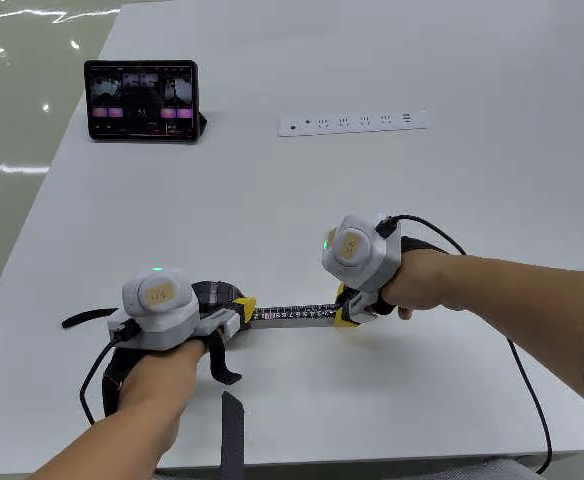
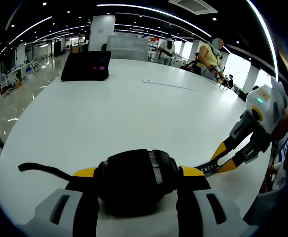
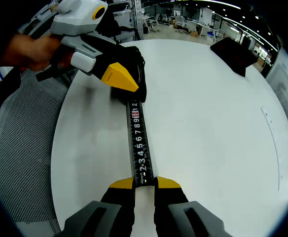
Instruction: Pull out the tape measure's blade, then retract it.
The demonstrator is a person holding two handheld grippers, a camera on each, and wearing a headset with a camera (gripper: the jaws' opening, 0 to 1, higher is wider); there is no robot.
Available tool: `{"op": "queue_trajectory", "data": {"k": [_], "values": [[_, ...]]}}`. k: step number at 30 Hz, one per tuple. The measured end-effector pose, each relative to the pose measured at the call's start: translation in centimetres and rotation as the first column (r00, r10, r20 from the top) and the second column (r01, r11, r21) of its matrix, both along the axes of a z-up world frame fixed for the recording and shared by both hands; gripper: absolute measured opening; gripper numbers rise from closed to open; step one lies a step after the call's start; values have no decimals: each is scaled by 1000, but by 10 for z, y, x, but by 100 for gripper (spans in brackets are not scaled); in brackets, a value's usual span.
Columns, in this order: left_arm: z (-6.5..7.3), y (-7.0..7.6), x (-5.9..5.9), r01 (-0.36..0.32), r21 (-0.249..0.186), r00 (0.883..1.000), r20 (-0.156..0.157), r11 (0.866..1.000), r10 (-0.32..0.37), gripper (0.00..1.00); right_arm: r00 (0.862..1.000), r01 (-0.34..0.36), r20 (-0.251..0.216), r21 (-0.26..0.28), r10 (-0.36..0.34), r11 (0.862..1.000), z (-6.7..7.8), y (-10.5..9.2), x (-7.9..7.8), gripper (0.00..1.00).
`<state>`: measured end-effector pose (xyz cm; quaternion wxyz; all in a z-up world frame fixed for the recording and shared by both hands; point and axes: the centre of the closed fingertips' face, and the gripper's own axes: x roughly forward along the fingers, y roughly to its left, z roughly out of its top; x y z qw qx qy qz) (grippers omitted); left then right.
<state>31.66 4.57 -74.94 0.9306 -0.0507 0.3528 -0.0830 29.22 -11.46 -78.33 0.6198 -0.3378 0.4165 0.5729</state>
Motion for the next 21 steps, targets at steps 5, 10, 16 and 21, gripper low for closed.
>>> {"op": "queue_trajectory", "data": {"k": [5,10,16,21], "values": [[0,0,0,1,-1,1000,-3,1000,-1,59,1000,3,6,7,-4,1000,1,3,0,10],[0,0,0,2,-2,1000,-4,1000,-2,59,1000,-2,5,8,2,1000,1,4,1,10],[0,0,0,4,-3,1000,-7,1000,-4,59,1000,24,-21,12,-23,1000,0,7,2,10],[0,1,0,4,-5,1000,-8,1000,-4,59,1000,12,-14,12,-12,1000,0,8,2,10]]}}
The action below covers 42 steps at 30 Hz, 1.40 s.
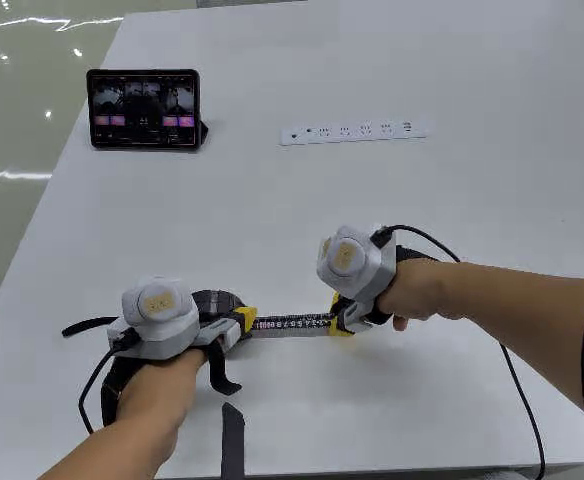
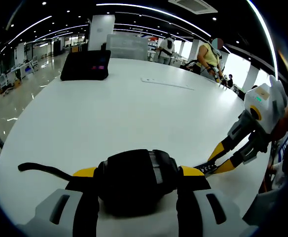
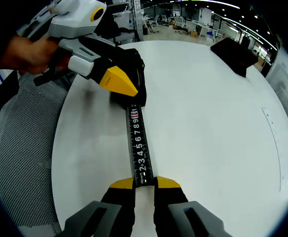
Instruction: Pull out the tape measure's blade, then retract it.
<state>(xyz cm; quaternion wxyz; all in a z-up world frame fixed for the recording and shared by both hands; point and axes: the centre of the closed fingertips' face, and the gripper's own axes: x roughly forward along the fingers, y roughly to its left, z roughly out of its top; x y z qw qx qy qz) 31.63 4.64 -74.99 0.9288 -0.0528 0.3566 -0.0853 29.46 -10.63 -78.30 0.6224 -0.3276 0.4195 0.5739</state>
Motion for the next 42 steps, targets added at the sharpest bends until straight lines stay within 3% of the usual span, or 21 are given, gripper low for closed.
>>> {"op": "queue_trajectory", "data": {"k": [42], "values": [[1,1,0,9,-33,1000,0,999,-9,59,1000,8,3,85,-9,996,2,22,0,11]]}}
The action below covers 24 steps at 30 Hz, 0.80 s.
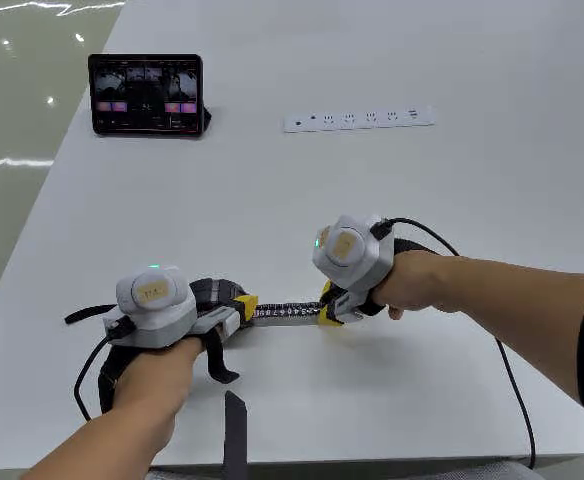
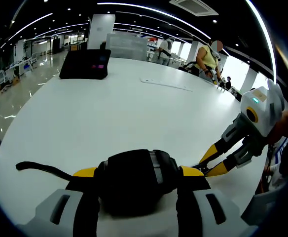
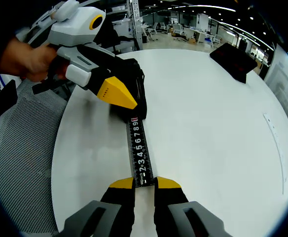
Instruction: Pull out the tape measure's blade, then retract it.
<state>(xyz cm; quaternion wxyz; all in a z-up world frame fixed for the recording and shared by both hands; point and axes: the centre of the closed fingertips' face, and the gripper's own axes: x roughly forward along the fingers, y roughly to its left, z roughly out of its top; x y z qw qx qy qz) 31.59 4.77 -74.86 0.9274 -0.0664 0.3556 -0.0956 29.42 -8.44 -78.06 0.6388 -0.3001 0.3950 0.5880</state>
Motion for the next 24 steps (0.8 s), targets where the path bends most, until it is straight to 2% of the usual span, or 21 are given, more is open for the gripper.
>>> {"op": "queue_trajectory", "data": {"k": [24], "values": [[-1,-1,0,-3,-2,1000,-9,1000,3,59,1000,1,10,6,-1,1000,-2,13,3,11]]}}
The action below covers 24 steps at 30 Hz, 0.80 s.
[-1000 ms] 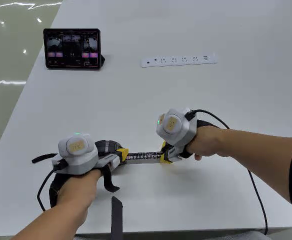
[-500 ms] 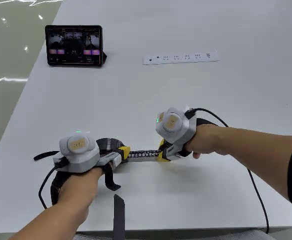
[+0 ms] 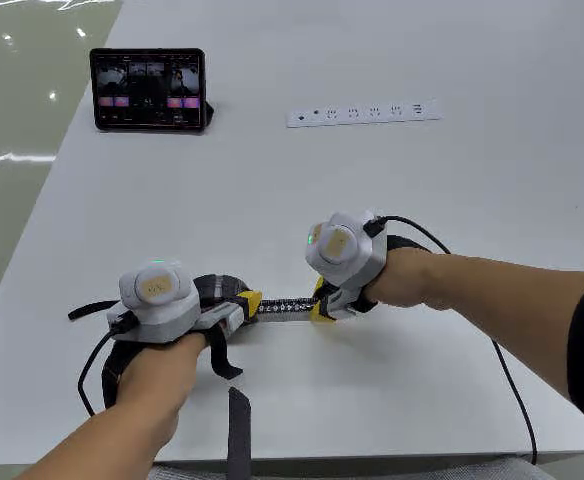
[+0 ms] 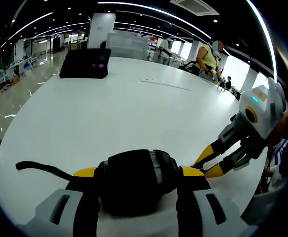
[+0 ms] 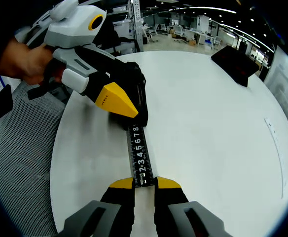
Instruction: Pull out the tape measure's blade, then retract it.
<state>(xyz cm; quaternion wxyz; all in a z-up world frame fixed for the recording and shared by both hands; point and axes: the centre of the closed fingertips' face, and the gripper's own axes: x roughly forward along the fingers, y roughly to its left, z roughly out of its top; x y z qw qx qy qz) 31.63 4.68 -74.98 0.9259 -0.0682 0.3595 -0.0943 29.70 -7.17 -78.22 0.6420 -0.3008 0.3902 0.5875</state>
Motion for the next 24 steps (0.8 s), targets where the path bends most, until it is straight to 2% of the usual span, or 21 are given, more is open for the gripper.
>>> {"op": "queue_trajectory", "data": {"k": [13,24], "values": [[0,0,0,0,-3,1000,-3,1000,0,59,1000,7,-11,-31,-7,1000,-1,5,0,10],[1,0,0,2,-7,1000,-8,1000,-2,59,1000,15,-22,-10,-15,1000,0,9,0,10]]}}
